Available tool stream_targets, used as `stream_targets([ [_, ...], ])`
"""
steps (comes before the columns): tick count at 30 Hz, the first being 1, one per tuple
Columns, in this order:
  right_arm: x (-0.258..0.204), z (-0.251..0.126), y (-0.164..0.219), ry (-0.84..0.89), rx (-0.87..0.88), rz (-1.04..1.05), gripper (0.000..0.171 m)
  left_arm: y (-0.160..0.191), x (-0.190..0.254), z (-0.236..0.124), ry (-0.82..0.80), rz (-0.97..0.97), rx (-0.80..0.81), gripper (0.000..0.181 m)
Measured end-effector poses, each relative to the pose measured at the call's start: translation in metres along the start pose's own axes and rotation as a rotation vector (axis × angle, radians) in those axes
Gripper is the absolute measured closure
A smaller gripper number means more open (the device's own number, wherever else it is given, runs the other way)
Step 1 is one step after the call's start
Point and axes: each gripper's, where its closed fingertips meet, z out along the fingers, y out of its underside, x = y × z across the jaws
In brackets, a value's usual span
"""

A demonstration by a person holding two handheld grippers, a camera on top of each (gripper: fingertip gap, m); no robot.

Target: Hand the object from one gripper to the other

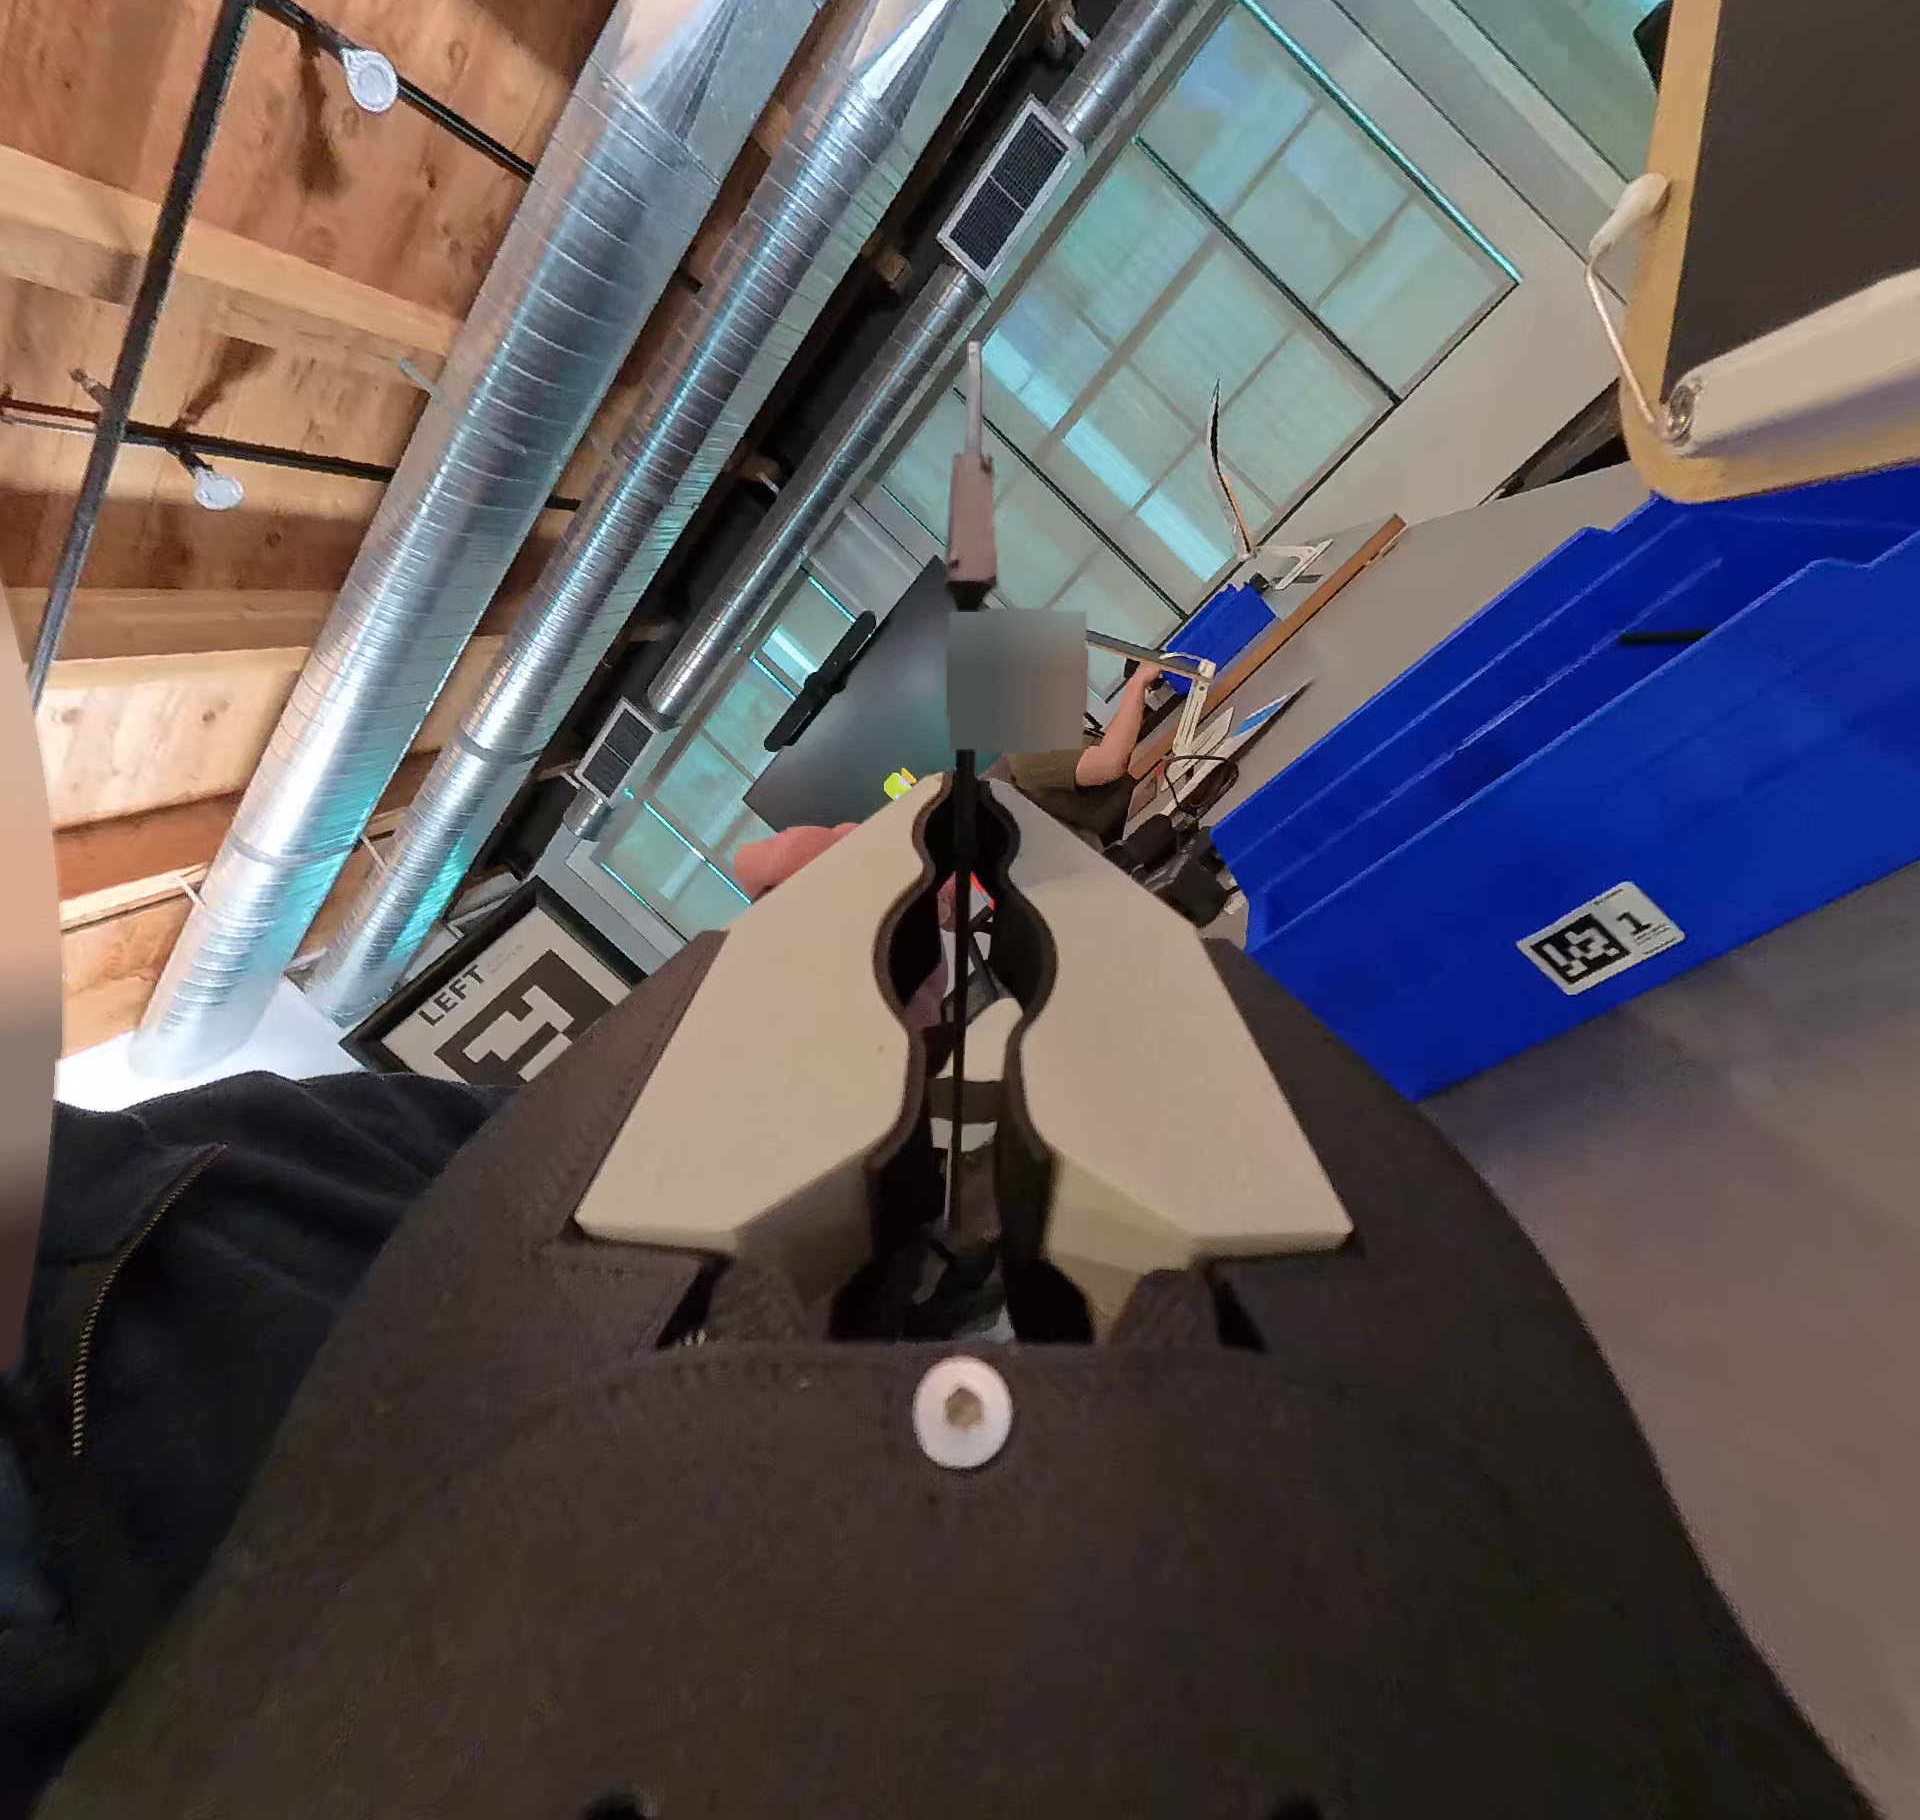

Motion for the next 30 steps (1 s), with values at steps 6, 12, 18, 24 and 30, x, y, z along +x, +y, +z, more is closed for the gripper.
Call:
stream_targets([
  [6, 0.011, 0.012, 0.022, 0.009, -0.028, 0.072, 0.171, -0.006, 0.005, 0.015, -0.120, 0.122, -0.033, 0.159],
  [12, 0.043, 0.000, 0.025, 0.129, -0.015, 0.039, 0.125, -0.007, -0.008, 0.014, -0.069, -0.046, -0.052, 0.180],
  [18, 0.050, -0.033, 0.013, 0.387, -0.076, -0.458, 0.077, 0.008, -0.008, 0.018, 0.217, -0.528, -0.080, 0.180],
  [24, 0.039, -0.034, 0.027, 0.715, -0.303, -1.263, 0.045, 0.002, -0.019, 0.025, 0.494, -1.274, 0.036, 0.180],
  [30, 0.075, -0.038, 0.041, 1.008, -0.602, -1.691, 0.042, -0.011, -0.022, 0.032, 0.677, -1.769, 0.169, 0.180],
])
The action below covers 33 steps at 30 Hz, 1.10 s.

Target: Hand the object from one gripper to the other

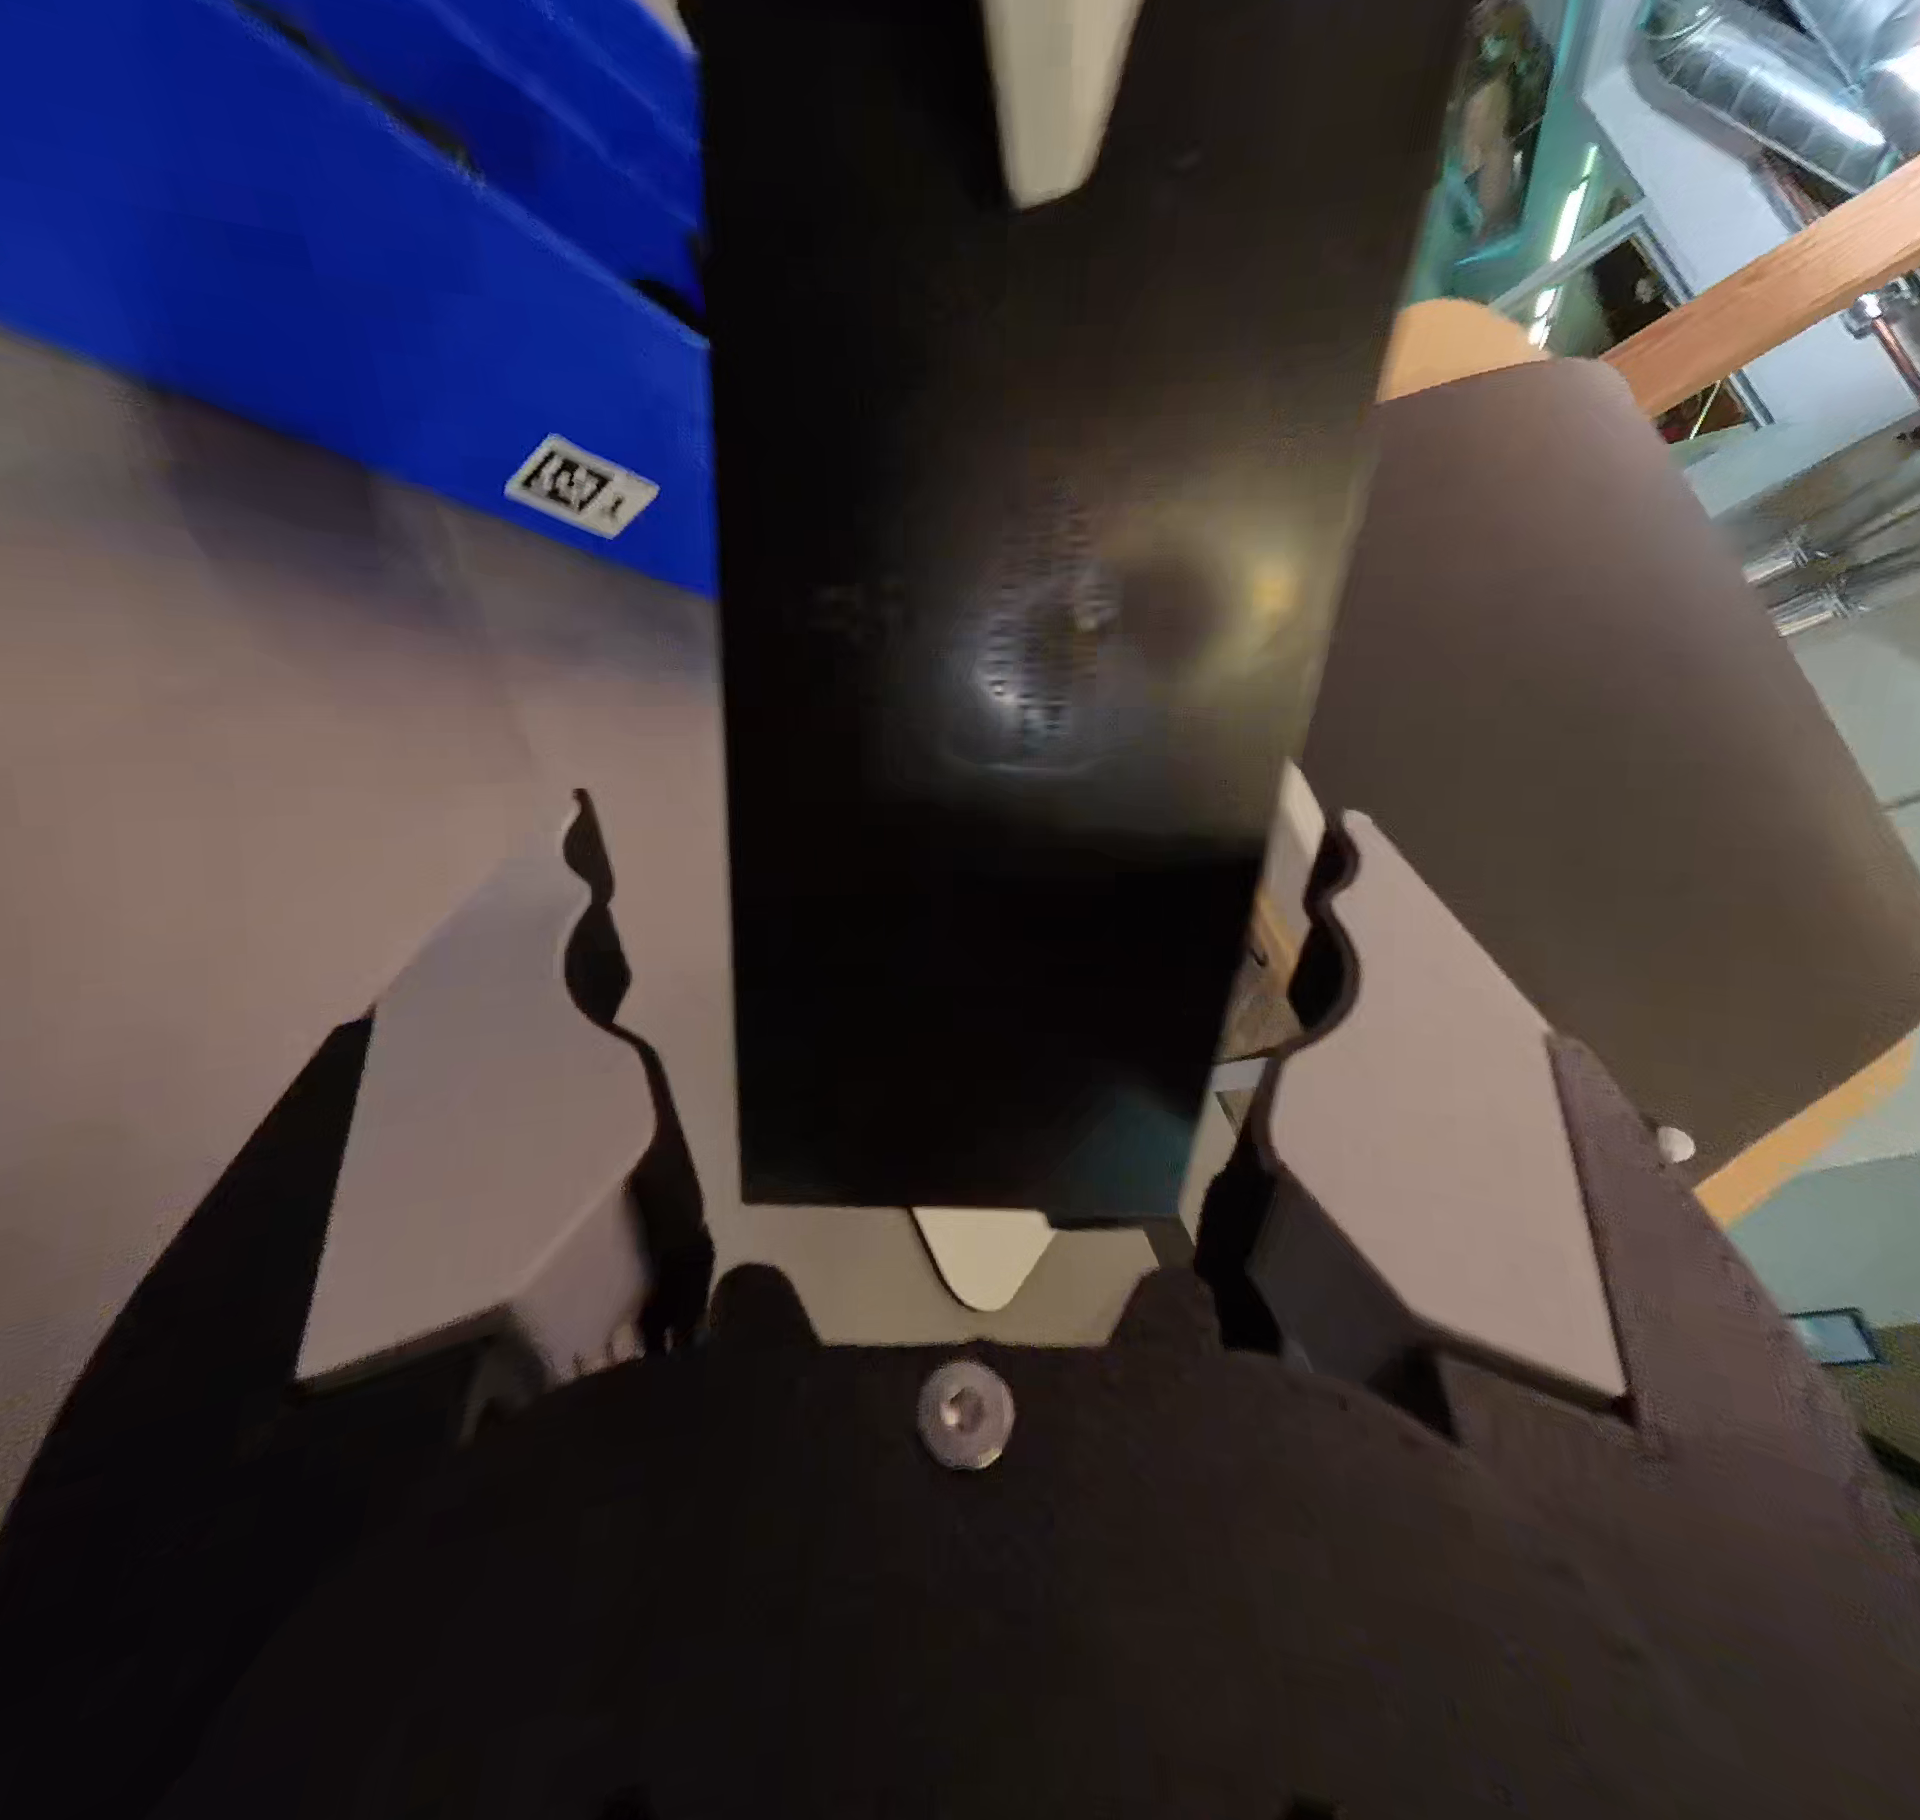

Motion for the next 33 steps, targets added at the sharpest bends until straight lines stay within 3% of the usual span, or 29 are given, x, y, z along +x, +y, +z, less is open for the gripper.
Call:
stream_targets([
  [3, -0.001, -0.001, 0.006, 0.008, -0.018, -0.017, 0.075, 0.005, -0.001, 0.002, 0.019, -0.060, 0.002, 0.180],
  [13, -0.017, -0.004, 0.011, -0.181, -0.018, 0.059, 0.078, 0.009, -0.001, 0.004, 0.016, 0.011, 0.025, 0.176],
  [17, -0.028, -0.009, 0.007, -0.325, -0.001, 0.169, 0.078, 0.004, 0.008, 0.001, 0.039, 0.098, 0.052, 0.158],
  [22, -0.037, -0.022, -0.003, -0.569, 0.063, 0.348, 0.078, 0.000, 0.010, -0.012, -0.084, 0.414, 0.043, 0.116],
  [25, -0.047, -0.035, -0.004, -0.776, 0.071, 0.453, 0.078, -0.007, 0.012, -0.025, -0.180, 0.640, 0.033, 0.106],
  [30, -0.065, -0.054, 0.005, -1.054, -0.047, 0.513, 0.078, -0.015, 0.008, -0.032, -0.502, 1.216, -0.139, 0.106],
  [33, -0.073, -0.062, 0.003, -1.141, -0.117, 0.503, 0.078, 0.001, 0.009, -0.011, -0.534, 1.377, -0.284, 0.109],
])
